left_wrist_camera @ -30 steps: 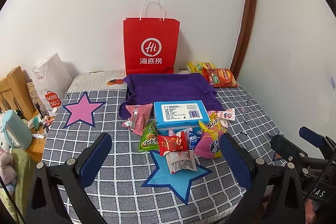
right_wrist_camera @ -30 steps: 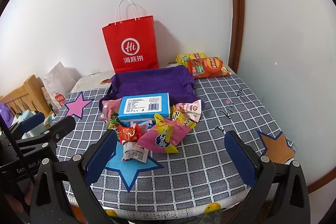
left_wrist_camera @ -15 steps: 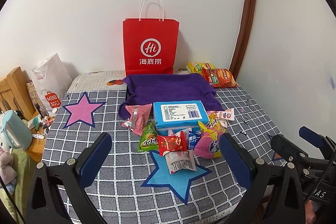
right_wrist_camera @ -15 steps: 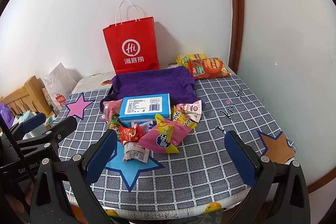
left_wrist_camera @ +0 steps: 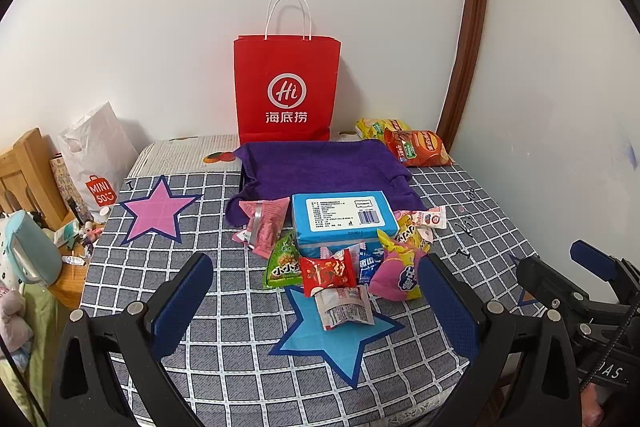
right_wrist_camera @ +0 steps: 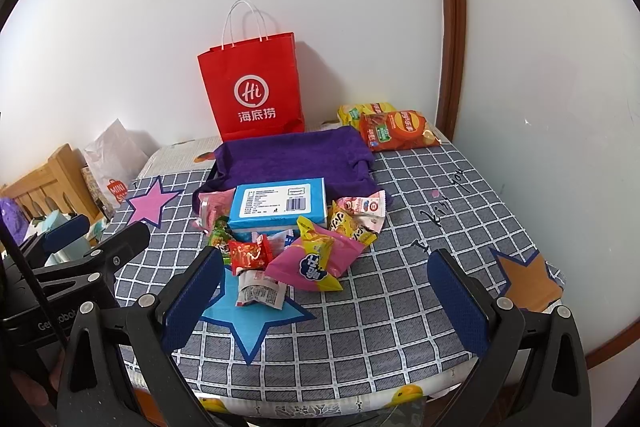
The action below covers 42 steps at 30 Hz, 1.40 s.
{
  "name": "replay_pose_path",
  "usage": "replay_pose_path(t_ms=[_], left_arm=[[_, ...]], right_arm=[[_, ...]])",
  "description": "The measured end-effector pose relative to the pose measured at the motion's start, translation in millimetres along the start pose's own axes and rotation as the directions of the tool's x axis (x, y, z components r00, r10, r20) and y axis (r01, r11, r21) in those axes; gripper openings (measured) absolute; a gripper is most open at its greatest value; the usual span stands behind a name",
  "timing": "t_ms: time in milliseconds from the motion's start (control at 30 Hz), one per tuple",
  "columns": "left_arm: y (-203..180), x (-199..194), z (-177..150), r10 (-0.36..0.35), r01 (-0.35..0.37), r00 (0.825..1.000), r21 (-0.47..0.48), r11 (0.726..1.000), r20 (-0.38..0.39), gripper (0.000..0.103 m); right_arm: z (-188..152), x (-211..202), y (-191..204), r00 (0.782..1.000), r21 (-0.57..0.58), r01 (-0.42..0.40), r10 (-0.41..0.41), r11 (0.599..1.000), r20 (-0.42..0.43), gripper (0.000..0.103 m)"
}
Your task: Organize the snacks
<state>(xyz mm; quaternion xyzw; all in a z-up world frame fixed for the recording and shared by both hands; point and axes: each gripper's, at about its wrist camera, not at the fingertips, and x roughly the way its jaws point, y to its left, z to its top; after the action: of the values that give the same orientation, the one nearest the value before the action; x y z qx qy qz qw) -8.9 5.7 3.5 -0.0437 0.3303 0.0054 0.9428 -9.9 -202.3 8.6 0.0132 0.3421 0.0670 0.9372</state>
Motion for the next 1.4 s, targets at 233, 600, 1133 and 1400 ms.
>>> replay_pose_path(t_ms=[233,600,1133,1400], left_arm=[[-1.1,-0.9,0.8,-0.001,0.001,1.0,0.001,1.0,0.004,0.102],[-1.2,-3.3,-1.0,-0.008,0.008,1.0,0.001,1.0,0.006,0.102],[4.9,1.9,-4.8,-0.013,0.013,1.0,-0.009,1.0,0.0,0.102],[14.2,20.3,-13.5,-0.014,0.013,0.999,-0.03,0.999,-0.032,0.102]], right_arm=[[-1.6,-3.5,0.6,1.0,-0.002,-0.003,0.003,1.0,0.009,0.101],[-2.7,-6.0,3.1,1.0,-0.006,-0.004,0.004,1.0,0.013,0.101],[-5.1,-4.1,7.4,1.0,-0.017,-0.007,0.007,1.0,0.01,0.101],[-9.7,16.7,8.6,0.999,-0.028,-0.001,0.0,1.0,-0.032,0.101]])
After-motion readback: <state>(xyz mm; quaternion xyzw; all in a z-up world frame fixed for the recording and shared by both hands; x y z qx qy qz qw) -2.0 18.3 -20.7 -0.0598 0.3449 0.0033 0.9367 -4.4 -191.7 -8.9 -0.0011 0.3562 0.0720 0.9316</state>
